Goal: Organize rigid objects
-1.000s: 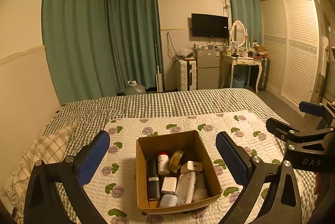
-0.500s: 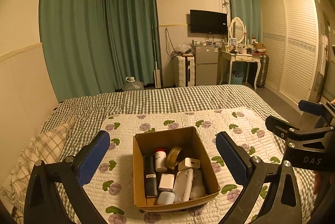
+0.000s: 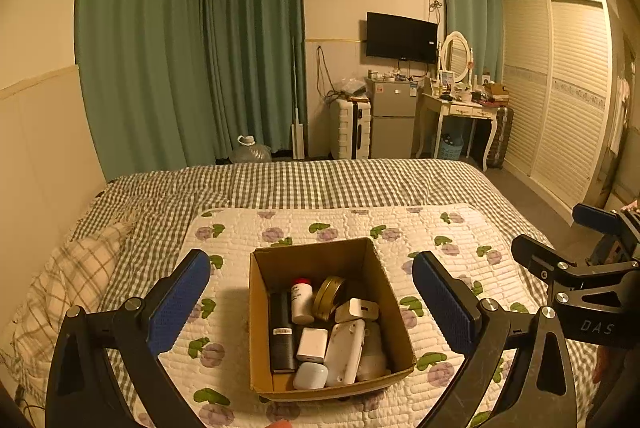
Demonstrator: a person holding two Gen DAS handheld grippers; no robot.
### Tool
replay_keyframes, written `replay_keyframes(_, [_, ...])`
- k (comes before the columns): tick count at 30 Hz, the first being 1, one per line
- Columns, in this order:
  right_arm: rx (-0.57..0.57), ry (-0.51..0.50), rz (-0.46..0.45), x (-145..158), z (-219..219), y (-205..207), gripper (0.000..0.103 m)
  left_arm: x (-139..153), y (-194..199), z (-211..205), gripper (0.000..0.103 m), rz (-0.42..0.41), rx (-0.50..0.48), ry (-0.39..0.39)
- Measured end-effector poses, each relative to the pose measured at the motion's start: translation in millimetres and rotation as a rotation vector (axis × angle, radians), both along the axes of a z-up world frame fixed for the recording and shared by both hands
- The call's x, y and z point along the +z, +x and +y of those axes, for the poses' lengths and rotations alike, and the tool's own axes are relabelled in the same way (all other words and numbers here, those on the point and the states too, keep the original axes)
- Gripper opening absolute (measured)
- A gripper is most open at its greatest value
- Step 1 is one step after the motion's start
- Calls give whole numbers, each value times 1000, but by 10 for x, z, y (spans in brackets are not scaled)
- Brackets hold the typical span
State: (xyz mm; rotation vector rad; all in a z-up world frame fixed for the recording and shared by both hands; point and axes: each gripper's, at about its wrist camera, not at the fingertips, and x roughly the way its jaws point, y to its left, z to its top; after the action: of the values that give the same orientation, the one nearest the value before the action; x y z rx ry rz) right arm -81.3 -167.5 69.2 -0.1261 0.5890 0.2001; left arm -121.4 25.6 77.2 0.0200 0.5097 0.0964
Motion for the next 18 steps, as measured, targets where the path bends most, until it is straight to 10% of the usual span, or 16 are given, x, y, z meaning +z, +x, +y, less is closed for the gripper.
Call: replay_keyframes(18, [-9,2,11,-52,-42,18,103,-6,8,-11,103,13,0,-4])
